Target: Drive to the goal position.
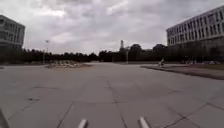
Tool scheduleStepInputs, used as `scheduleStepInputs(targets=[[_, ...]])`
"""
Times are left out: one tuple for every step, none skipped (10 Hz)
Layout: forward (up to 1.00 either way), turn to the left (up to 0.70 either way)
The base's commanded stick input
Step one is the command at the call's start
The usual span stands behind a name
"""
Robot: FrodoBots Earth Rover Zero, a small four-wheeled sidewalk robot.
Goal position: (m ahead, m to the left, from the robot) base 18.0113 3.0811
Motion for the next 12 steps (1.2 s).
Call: scheduleStepInputs(targets=[[0.70,0.00],[0.70,0.00],[0.70,0.00],[0.70,0.00],[0.70,0.00],[0.70,0.00],[0.70,0.00],[0.70,0.00],[0.70,0.00],[0.70,0.00],[0.70,0.00],[0.70,0.16]])
